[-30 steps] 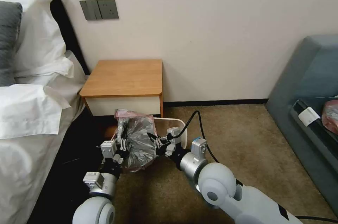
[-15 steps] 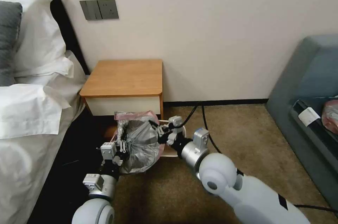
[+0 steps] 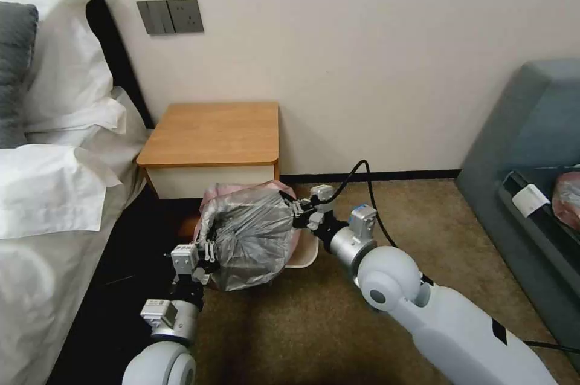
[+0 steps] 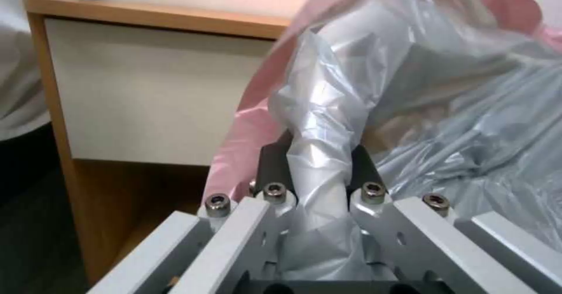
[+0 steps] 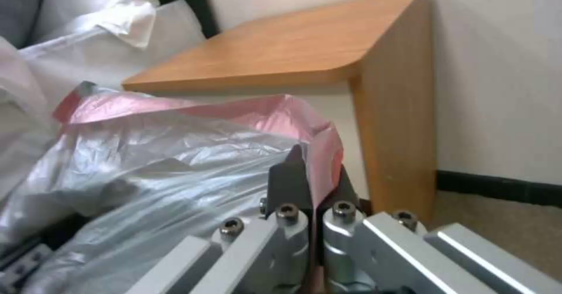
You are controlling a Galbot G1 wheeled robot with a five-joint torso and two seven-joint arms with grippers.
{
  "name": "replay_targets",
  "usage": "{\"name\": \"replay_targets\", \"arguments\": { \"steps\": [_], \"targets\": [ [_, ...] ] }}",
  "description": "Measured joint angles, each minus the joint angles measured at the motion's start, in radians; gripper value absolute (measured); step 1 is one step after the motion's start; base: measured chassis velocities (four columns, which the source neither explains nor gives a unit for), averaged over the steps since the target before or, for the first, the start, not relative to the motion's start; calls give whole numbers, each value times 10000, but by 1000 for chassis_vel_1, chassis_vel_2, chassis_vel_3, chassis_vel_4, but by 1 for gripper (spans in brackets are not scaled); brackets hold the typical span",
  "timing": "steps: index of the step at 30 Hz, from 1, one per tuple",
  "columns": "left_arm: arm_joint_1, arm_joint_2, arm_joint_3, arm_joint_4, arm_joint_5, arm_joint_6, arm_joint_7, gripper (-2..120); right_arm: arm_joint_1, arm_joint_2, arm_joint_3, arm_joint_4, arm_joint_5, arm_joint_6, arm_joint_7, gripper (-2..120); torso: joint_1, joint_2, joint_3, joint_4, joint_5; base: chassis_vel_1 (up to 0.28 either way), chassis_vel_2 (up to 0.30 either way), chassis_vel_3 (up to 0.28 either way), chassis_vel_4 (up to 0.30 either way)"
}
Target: Pick up the garbage bag from the table and place it over the trash can.
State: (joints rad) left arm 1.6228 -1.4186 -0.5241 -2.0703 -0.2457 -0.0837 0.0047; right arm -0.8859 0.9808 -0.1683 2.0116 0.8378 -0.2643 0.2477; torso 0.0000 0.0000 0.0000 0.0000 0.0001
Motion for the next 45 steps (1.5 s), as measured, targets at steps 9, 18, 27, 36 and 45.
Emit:
{"name": "replay_targets", "arguments": {
  "steps": [9, 18, 27, 36, 45],
  "targets": [
    [34, 1, 0, -99, -117, -35, 0, 7, -56, -562, 415, -182, -58, 86, -227, 0, 0, 0, 0, 0, 0, 0, 0, 0, 0],
    [76, -3, 11, -226, -259, -38, 2, 7, -333, -1035, 808, -423, -419, 193, -543, 0, 0, 0, 0, 0, 0, 0, 0, 0, 0],
    [-32, -72, -23, -265, -466, -20, -29, 7, -799, -1221, 1126, -501, -941, 241, -896, 9, -1, 0, 0, 1, 0, 0, 0, 0, 0],
    [-219, -310, -84, -272, -846, 210, -143, 7, -1295, -1637, 1419, -161, -1161, 246, -1329, 43, 0, 0, 1, 1, -1, 0, 0, 0, 0],
    [-300, -549, -117, -476, -1681, 616, -340, 7, -1785, -1868, 1701, -20, -1505, 365, -1580, 71, 0, 0, 0, 0, -1, 0, 0, 0, 0]
  ]
}}
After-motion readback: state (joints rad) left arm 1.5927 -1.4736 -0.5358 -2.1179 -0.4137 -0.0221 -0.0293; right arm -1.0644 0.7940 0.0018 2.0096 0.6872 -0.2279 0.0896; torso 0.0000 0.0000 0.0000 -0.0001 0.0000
